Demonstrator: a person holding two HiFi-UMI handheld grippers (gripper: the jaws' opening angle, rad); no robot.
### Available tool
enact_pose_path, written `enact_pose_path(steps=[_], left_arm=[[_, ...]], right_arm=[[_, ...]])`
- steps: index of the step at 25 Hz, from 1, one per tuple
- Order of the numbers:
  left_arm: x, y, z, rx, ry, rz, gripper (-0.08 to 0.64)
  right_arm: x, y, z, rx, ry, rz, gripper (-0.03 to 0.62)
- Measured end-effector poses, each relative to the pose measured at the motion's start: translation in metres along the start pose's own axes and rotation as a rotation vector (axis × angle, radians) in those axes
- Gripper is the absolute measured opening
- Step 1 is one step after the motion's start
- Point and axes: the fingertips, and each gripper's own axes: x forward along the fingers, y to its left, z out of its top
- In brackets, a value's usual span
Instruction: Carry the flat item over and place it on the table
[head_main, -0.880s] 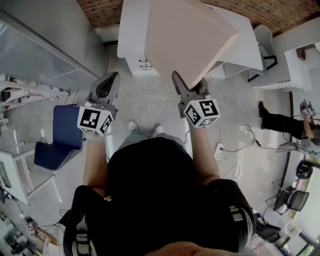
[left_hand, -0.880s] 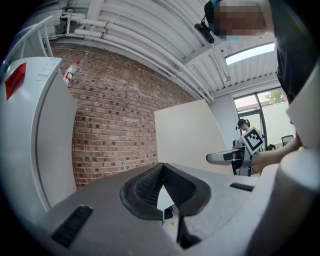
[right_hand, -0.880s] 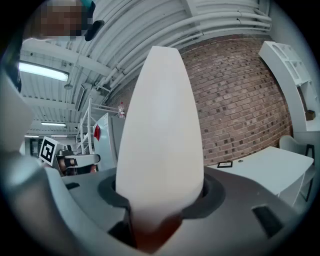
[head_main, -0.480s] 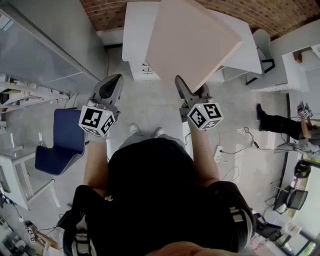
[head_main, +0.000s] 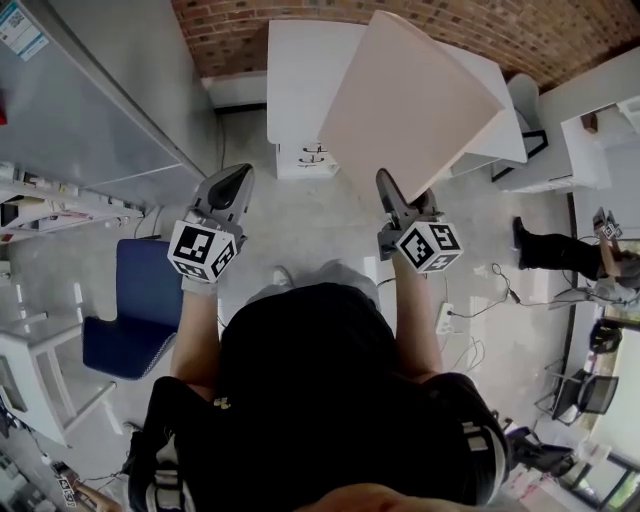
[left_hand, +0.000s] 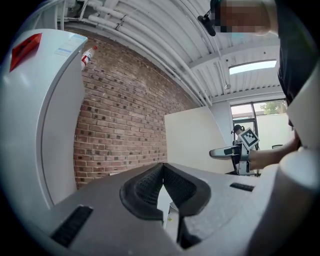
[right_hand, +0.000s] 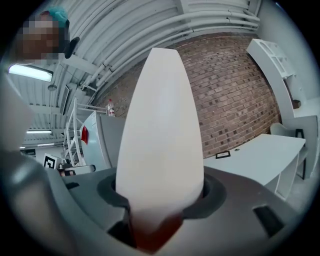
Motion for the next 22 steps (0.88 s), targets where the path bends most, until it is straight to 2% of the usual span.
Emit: enact_pose_path(steps=[6, 11, 22], left_arm=[[0.014, 0.021, -0.008, -0.006, 0.020, -0.022, 0.003], [0.041, 0.043, -0.016, -0.022, 0.039, -0.008, 0.004], [0.160, 0.073, -0.014, -0.033, 0.092, 0.020, 0.003]], right_arm=[[0.020, -0.015, -0.004, 0.083, 0.002, -0.036, 0.262], [0.049, -0.040, -0.007, 0.101, 0.021, -0.044, 0.264], [0.131, -0.124, 0.006, 0.131, 0.112, -0.013, 0.265]])
